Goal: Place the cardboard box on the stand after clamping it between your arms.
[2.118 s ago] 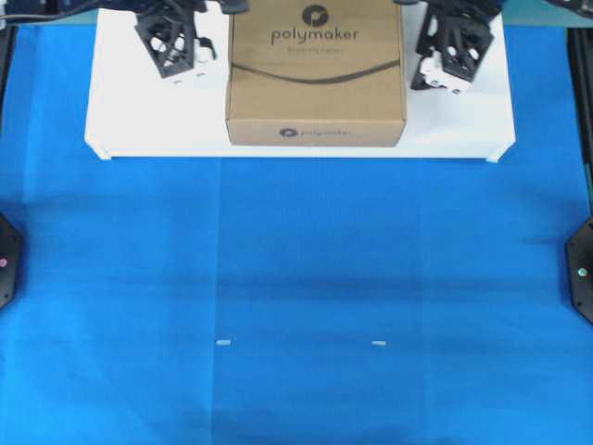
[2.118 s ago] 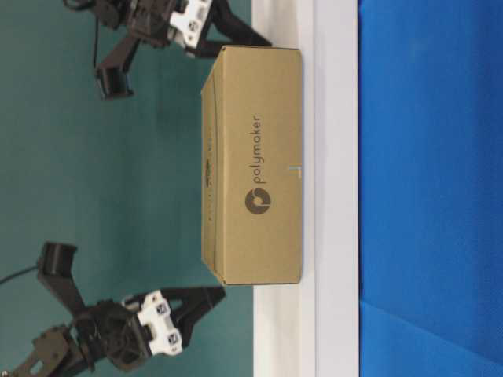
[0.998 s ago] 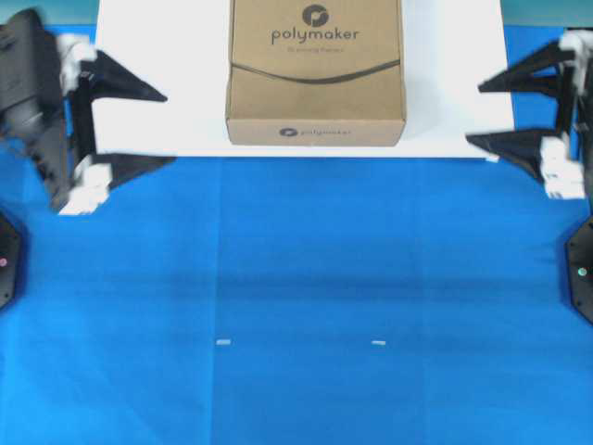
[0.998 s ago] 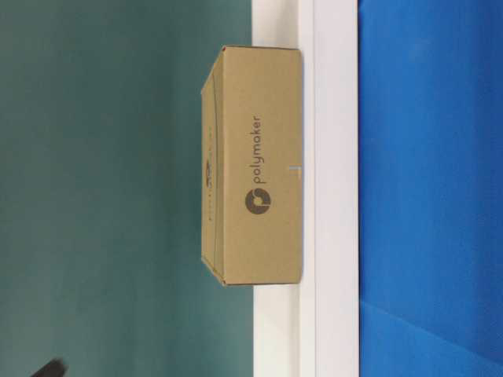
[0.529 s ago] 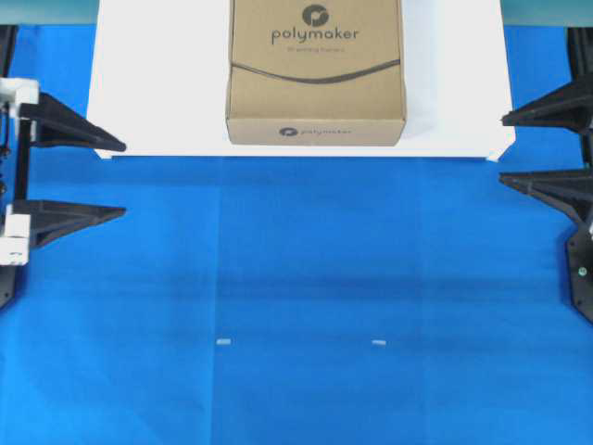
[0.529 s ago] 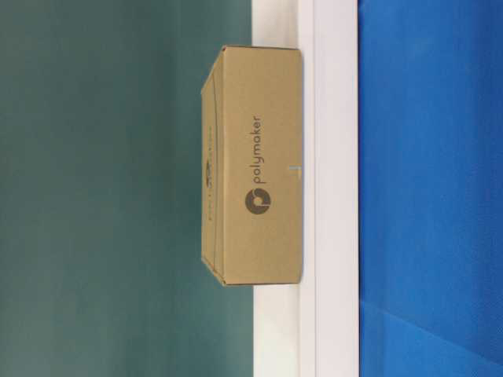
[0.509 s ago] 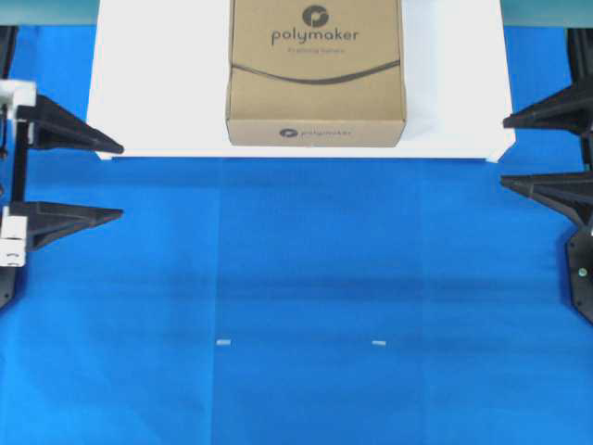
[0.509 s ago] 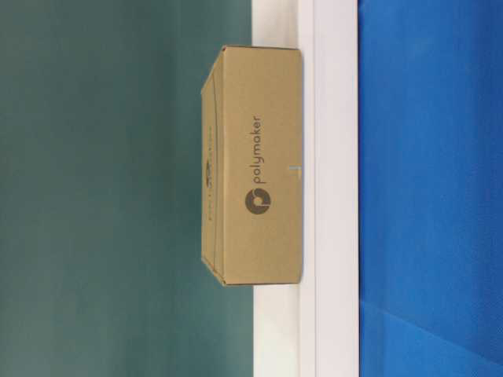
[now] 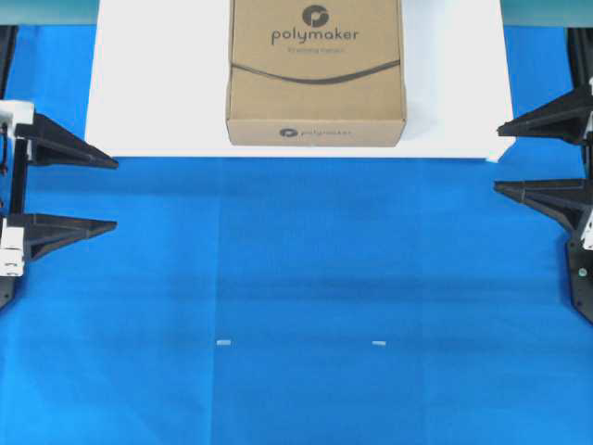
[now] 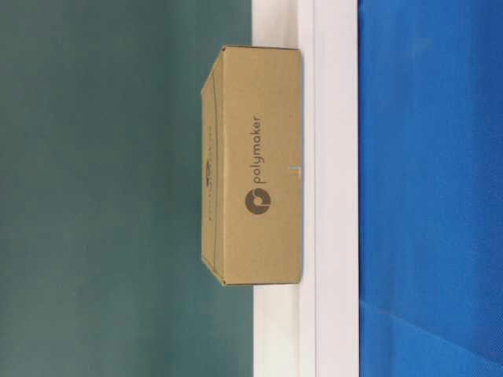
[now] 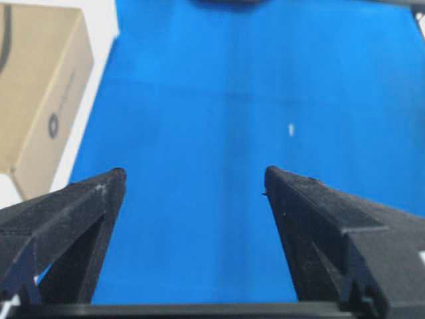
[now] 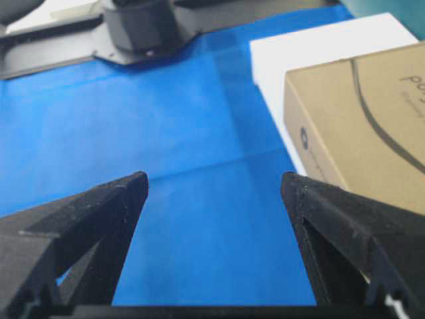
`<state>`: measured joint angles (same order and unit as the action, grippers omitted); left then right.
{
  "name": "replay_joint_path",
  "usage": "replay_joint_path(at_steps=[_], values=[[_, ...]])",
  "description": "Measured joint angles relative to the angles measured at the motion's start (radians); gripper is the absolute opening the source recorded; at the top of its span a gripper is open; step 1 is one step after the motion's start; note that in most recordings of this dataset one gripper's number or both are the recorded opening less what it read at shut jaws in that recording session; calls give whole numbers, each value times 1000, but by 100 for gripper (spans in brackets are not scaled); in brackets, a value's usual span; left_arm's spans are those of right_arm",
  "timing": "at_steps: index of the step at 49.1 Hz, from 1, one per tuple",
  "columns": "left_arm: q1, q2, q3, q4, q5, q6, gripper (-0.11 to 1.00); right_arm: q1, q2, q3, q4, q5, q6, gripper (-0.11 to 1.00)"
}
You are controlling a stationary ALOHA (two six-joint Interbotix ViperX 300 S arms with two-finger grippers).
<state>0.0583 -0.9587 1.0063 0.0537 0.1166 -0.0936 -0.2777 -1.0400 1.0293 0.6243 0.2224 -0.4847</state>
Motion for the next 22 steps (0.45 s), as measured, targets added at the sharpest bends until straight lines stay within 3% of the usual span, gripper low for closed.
replay_joint_path(at_steps=[22], values=[[0,-9,26,0,-21,-3,82,2,-23,41,-2,-46,2,97]])
